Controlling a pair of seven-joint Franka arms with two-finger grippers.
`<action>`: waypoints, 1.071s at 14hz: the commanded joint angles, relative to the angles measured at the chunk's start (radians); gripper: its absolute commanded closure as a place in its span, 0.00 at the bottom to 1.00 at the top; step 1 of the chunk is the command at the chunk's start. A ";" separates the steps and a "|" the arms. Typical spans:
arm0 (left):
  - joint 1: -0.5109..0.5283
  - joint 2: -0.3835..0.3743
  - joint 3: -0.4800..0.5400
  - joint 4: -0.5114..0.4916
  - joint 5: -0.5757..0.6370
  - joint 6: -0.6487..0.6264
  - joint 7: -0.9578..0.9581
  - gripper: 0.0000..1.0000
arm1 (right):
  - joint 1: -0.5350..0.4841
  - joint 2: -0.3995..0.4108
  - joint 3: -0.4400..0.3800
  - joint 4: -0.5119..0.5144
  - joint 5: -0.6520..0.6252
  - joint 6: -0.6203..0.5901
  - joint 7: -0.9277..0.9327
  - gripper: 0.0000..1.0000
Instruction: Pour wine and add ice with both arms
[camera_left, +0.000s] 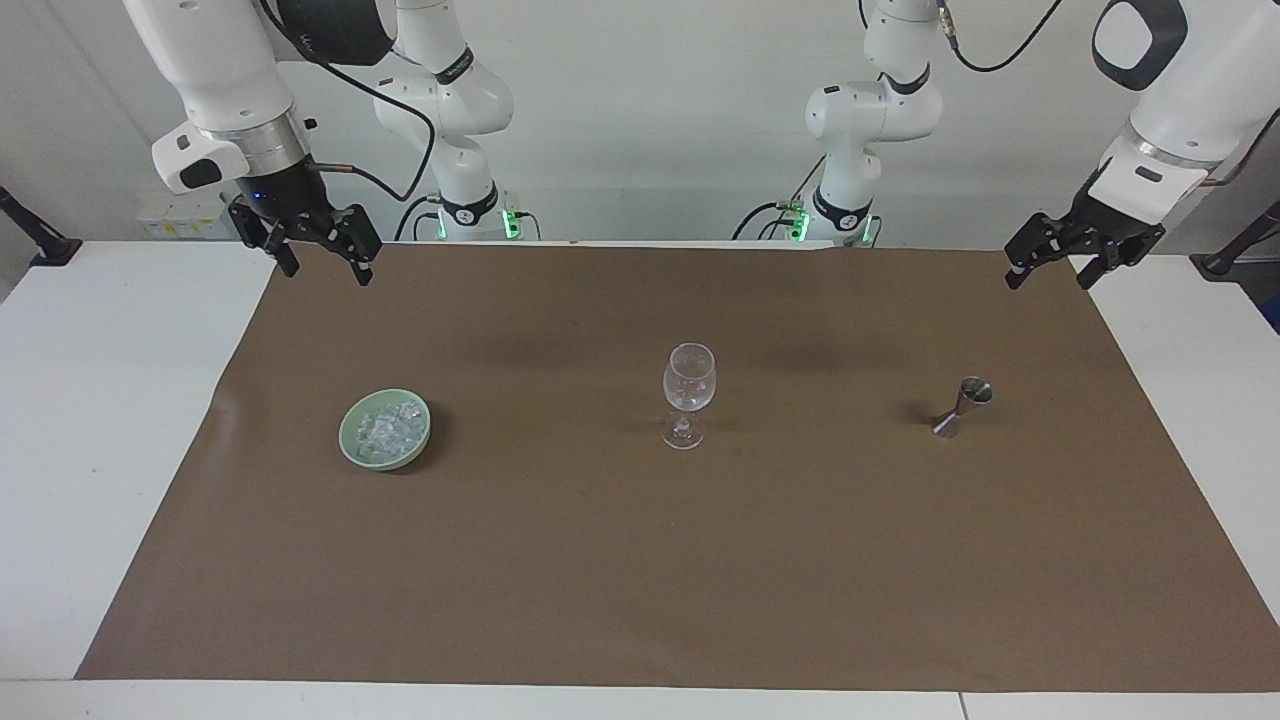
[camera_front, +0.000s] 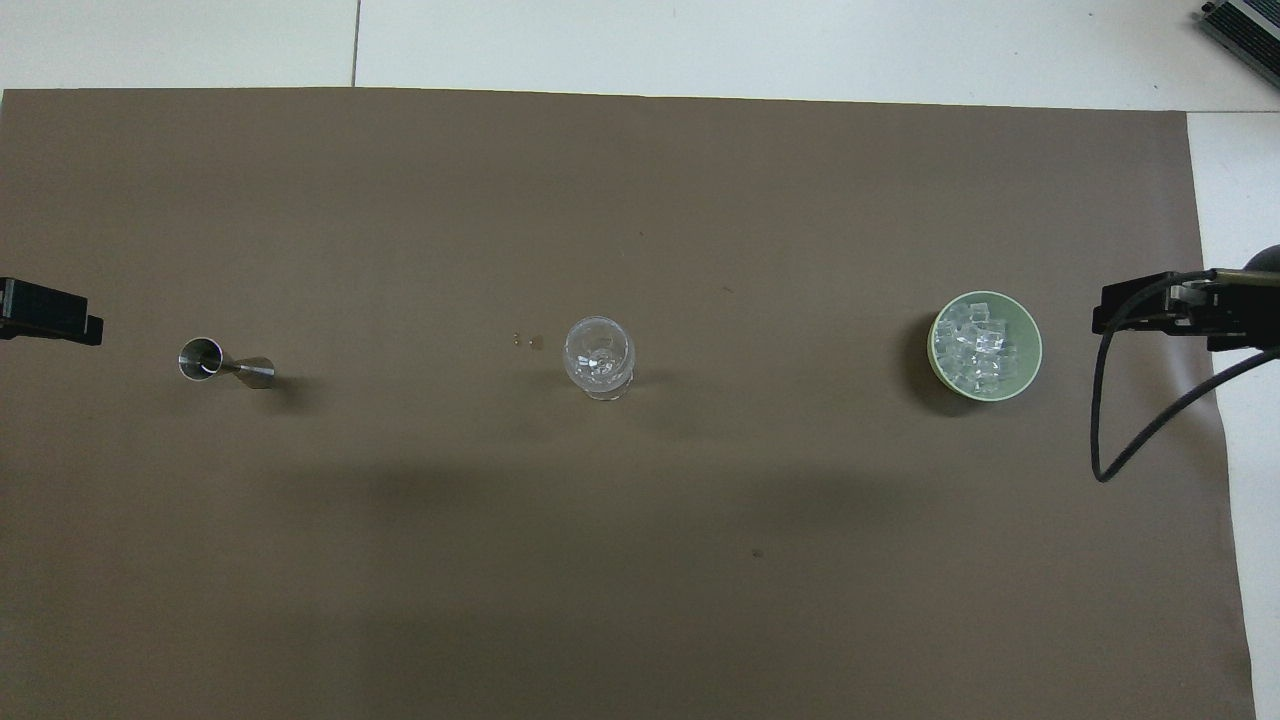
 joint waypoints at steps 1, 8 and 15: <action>-0.007 -0.020 0.003 -0.017 0.017 -0.006 -0.003 0.00 | -0.010 0.006 -0.001 0.068 -0.004 -0.073 -0.039 0.00; 0.000 -0.023 0.003 -0.020 0.009 -0.013 -0.062 0.00 | -0.015 -0.003 0.001 0.051 0.015 -0.085 -0.052 0.00; 0.112 -0.025 0.016 -0.021 -0.124 -0.043 -0.471 0.00 | -0.018 -0.018 -0.002 0.015 0.015 -0.079 -0.062 0.00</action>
